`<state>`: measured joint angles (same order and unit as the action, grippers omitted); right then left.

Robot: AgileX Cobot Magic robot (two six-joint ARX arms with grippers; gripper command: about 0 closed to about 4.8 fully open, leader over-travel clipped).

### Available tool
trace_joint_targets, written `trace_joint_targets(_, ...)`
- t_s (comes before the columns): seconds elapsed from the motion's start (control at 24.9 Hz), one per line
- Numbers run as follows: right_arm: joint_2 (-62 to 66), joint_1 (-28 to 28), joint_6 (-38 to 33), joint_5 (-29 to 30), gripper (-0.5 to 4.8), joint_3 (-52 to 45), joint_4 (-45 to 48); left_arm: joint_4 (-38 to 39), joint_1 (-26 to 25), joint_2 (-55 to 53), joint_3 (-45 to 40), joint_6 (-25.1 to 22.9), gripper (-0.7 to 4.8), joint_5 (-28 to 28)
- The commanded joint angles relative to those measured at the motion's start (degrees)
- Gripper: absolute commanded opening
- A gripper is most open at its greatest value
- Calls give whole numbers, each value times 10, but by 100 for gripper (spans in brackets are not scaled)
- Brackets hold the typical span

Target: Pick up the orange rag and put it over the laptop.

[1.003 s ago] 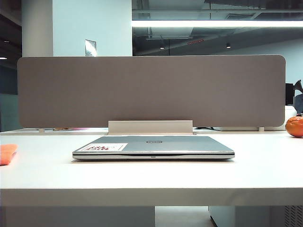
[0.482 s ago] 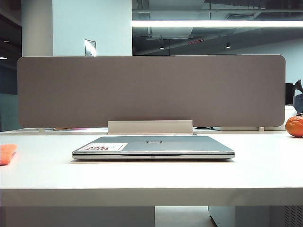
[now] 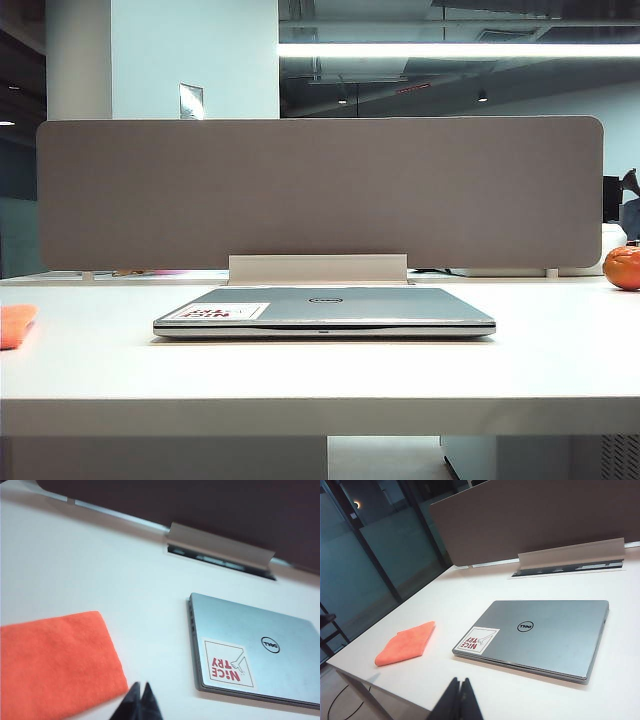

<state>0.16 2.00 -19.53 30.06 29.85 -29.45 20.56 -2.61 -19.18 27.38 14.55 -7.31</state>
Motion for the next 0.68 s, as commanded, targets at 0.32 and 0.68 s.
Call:
trace_joint_targets(0.32, -2, 0, 0, 1, -5, 3, 9, 32, 0, -222, 182, -101, -6, 11)
trace_joint_targets(0.68, -2, 0, 0, 1, -5, 3, 9, 26, 0, -370, 249, -161, -6, 78)
